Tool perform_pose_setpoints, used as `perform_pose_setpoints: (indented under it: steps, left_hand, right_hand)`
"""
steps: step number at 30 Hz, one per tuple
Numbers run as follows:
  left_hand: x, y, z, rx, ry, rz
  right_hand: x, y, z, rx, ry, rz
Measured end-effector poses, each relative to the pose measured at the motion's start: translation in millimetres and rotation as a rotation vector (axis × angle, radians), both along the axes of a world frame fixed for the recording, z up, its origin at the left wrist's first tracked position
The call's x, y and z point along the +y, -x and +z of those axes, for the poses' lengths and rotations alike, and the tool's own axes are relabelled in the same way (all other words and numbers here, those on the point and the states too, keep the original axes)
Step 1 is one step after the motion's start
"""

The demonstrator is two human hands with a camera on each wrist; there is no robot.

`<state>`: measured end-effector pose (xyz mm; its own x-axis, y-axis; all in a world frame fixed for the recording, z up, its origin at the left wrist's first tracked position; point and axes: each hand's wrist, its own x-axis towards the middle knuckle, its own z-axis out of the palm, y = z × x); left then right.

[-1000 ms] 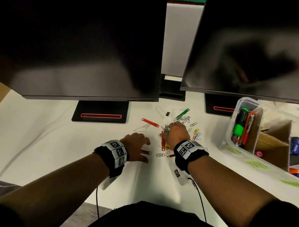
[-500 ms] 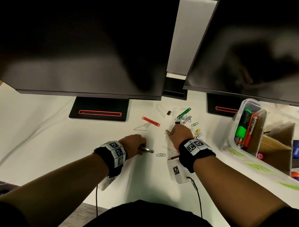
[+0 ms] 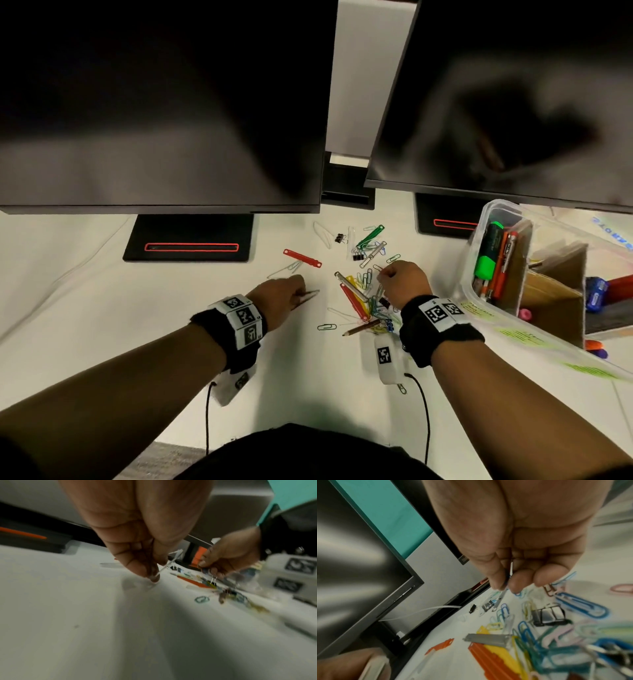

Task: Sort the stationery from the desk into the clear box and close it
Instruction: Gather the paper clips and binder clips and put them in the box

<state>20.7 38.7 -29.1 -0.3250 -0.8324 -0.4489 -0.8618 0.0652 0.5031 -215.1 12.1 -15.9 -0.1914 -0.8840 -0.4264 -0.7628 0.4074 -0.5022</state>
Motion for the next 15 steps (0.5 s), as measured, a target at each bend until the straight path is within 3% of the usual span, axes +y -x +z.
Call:
perform_pose_setpoints:
  steps: [4,7,10,12,15]
  left_hand:
    - [-3,4,-3,0.372,-0.267,0.413]
    - [-5,11,5,0.617,-0.536,0.714]
    - [-7,10,9,0.57,-0.54,0.707]
    - [-6,9,11,0.512,-0.506,0.689]
    - [-7,8,13,0.571,-0.537,0.785]
  right_hand:
    - [-1,-4,-3,-0.144,0.018,-0.061]
    - [-1,-10,-2,-0.096,-0.049,-0.067]
    - [-1,-15,0,0.09,-0.058,-0.067]
    - [3,-21,1,0.16,0.031,0.038]
    - [8,-38,-6,0.186,0.096,0.286]
